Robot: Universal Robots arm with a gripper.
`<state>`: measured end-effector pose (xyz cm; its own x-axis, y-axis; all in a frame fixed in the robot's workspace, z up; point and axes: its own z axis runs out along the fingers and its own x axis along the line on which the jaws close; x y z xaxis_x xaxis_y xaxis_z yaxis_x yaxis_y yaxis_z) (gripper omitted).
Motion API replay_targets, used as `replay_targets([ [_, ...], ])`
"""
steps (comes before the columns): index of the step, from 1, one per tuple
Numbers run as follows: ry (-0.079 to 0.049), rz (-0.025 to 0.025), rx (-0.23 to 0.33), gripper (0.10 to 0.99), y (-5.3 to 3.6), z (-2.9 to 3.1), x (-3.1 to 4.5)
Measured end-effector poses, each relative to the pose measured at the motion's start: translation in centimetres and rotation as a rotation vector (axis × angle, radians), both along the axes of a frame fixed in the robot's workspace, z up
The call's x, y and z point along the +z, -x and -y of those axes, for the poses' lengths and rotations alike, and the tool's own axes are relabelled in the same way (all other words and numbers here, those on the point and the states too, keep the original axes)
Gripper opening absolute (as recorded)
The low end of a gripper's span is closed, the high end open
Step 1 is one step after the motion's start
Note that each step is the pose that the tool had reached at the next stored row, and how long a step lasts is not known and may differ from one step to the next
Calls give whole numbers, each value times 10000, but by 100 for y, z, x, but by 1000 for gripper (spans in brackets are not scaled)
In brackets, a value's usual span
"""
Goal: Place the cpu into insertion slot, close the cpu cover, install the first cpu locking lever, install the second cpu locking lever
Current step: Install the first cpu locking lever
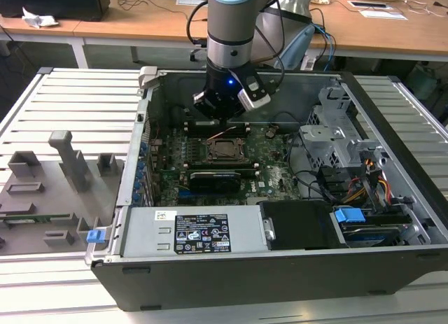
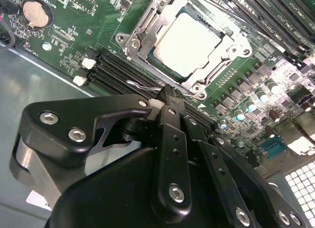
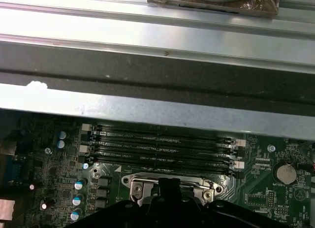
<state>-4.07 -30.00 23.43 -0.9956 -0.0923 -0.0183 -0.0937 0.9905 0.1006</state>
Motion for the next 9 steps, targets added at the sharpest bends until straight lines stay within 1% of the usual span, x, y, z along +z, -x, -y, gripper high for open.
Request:
replay_targets([
  [6,1,-1,0,106,-5,-21,-11],
  [9,-1,-2,1,106,-6,-22,-16],
])
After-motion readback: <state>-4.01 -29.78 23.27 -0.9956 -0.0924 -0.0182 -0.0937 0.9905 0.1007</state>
